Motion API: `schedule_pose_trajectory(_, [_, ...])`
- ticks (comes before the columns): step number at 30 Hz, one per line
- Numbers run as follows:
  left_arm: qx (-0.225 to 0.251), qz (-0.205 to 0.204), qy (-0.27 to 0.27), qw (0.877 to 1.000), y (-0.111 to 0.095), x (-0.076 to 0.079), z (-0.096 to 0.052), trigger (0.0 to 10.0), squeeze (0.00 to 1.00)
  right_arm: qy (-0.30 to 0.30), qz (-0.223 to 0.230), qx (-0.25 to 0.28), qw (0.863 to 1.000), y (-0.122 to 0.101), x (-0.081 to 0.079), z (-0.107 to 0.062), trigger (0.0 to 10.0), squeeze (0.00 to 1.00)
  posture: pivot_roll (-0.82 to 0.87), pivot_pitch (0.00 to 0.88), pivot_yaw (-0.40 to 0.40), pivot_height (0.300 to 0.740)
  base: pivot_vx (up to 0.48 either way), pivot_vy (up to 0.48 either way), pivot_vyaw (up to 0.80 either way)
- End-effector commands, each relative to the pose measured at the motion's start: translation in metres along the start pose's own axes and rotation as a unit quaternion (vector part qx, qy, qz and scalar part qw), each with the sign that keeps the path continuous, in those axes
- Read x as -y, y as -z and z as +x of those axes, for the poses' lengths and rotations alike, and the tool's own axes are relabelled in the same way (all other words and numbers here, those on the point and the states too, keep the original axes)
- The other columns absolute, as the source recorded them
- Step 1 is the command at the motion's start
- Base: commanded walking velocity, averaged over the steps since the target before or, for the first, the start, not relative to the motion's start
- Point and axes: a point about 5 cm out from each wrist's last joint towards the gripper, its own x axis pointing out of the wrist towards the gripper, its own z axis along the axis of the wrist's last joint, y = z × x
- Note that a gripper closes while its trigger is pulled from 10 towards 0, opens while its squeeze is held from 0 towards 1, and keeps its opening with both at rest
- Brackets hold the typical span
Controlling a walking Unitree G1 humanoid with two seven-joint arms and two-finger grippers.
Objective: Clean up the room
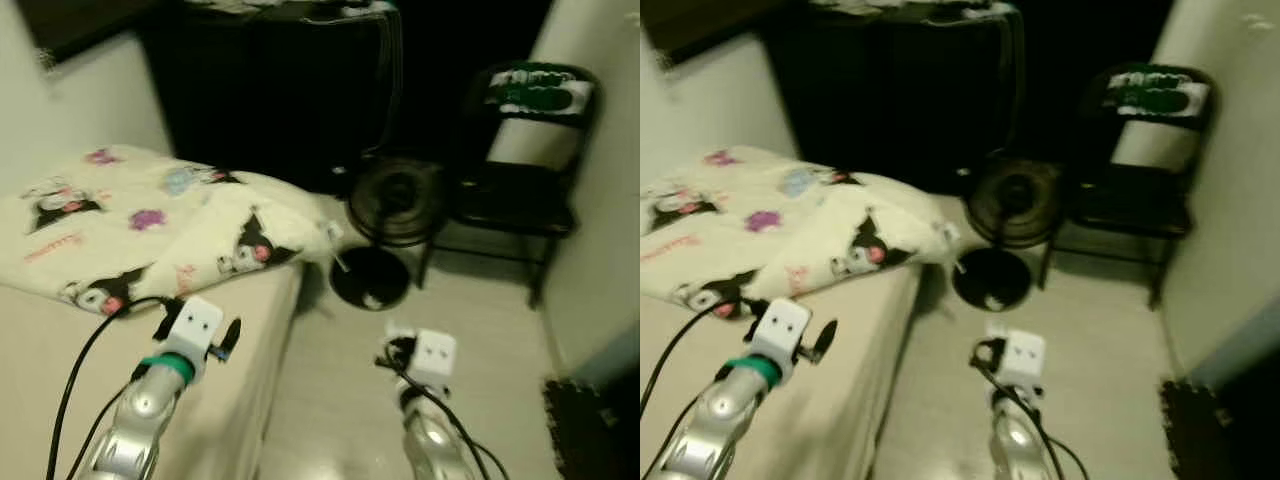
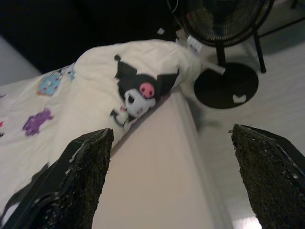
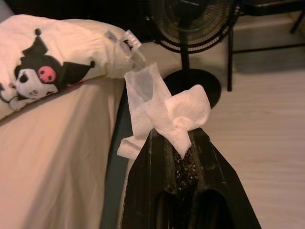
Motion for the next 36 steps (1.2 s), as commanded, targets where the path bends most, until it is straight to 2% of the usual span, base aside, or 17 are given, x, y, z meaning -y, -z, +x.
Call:
schedule_pose_trajectory(1, [-0.007,-0.017,-0.012,1.0,0.004,0.0,0.001,10.0,0.0,0.03,0.011,-0.01,0.999,0.004,0.013,-0.002,10.0,0.0,0.03,0.0,0.073,0.74,0.0,0.0,-0.8])
schedule_pose_trajectory(5, [-0.007,-0.029,-0.02,0.999,0.007,0.002,0.002,10.0,0.0,0.044,0.019,-0.018,0.999,0.006,0.02,-0.001,10.0,0.0,0.02,0.0,0.056,0.74,0.0,0.0,-0.8])
schedule_pose_trajectory(7, [-0.002,-0.011,-0.011,1.0,0.008,0.006,0.002,10.0,0.0,0.043,0.007,-0.019,0.999,0.004,0.023,0.001,10.0,0.0,0.03,0.0,0.034,0.74,0.0,0.0,-0.8])
schedule_pose_trajectory(10, [-0.002,-0.003,-0.016,1.0,0.008,0.005,0.003,10.0,0.0,0.039,0.001,-0.019,0.999,0.002,0.024,0.002,10.0,0.0,0.03,0.0,0.042,0.74,0.0,0.0,-0.8])
schedule_pose_trajectory(13, [-0.003,-0.012,-0.039,0.999,0.006,-0.001,0.006,10.0,0.0,0.02,-0.011,-0.02,1.0,0.001,0.021,0.003,10.0,0.0,0.04,0.0,0.045,0.74,0.0,0.0,-0.8])
schedule_pose_trajectory(19, [-0.007,-0.018,-0.041,0.999,0.008,0.005,0.006,10.0,0.0,0.018,-0.016,-0.028,0.999,0.004,0.024,0.001,10.0,0.0,0.04,0.0,0.027,0.74,0.0,0.0,-0.8])
schedule_pose_trajectory(26, [-0.005,-0.026,-0.05,0.998,0.008,0.004,0.008,10.0,0.0,0.02,-0.012,-0.029,0.999,0.005,0.021,0.001,10.0,0.0,0.03,0.0,0.031,0.74,0.0,0.0,-0.8])
schedule_pose_trajectory(30, [0.005,-0.002,-0.037,0.999,0.004,0.009,0.013,10.0,0.0,0.028,-0.007,-0.037,0.999,0.007,0.024,0.003,10.0,0.0,0.05,0.0,0.025,0.74,0.0,0.0,-0.8])
schedule_pose_trajectory(36, [0.01,-0.005,-0.044,0.999,0.001,0.007,0.015,10.0,0.0,0.027,0.008,-0.039,0.999,0.005,0.024,0.005,10.0,0.0,0.06,0.0,0.008,0.74,0.0,0.0,-0.8])
